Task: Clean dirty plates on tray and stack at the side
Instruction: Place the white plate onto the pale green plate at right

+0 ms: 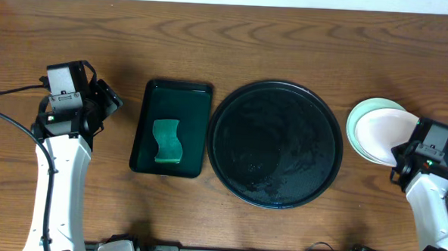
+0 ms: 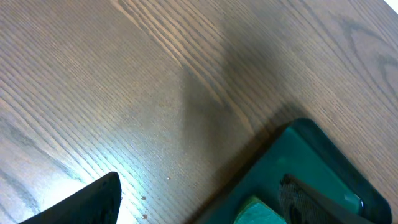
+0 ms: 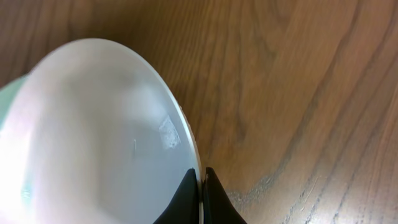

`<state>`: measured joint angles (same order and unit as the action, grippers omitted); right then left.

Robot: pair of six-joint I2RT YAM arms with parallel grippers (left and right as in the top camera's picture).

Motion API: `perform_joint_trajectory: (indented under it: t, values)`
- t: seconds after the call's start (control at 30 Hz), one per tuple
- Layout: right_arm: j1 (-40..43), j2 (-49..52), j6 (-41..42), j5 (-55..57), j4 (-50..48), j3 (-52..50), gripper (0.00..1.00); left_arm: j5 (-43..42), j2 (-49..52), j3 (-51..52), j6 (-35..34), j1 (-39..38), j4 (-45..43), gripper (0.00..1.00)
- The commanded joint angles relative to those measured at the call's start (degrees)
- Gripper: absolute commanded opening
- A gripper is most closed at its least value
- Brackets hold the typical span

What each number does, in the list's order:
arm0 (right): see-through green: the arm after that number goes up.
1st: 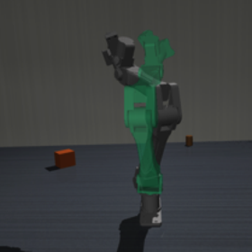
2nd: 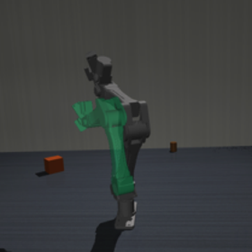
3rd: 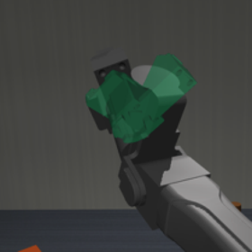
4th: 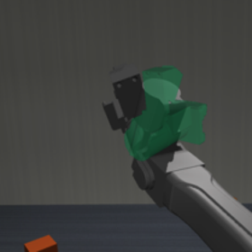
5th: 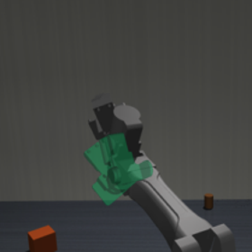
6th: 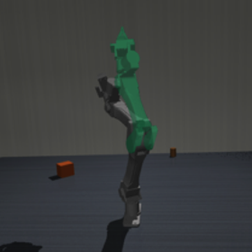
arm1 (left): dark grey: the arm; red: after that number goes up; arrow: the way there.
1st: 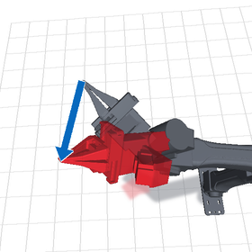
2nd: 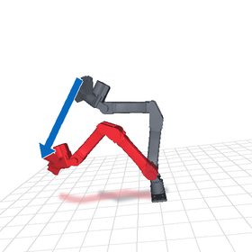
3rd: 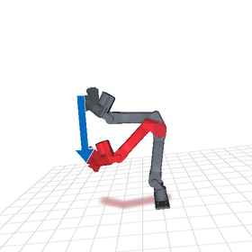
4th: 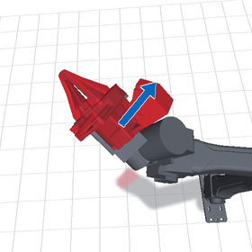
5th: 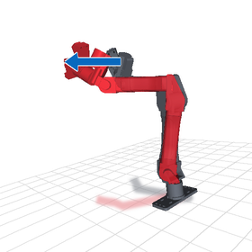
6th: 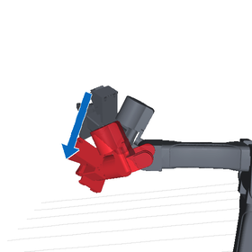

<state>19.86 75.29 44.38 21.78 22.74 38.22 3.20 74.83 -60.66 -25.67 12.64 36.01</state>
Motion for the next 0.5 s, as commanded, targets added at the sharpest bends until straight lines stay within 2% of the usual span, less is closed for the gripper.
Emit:
perform_joint_trajectory:
  t: [0.0,0.17,0.37,0.47]
  values:
    - [0.31,-0.15,0.59,0.20,-1.33,-1.57,0.02,0.72,0.02,-0.92,-0.02,0.20,0.20,0.81]
    - [0.31,-0.15,0.59,0.17,-1.77,-1.64,0.04,0.72,0.02,-0.92,-0.04,0.20,0.20,0.81]
    - [0.31,-0.15,0.55,0.17,-1.05,-1.64,0.38,0.72,0.02,-0.92,-0.02,0.20,0.20,0.81]
    - [0.31,-0.15,0.33,0.20,-0.59,-1.64,0.44,0.72,0.02,-0.92,-0.02,0.20,0.20,0.81]
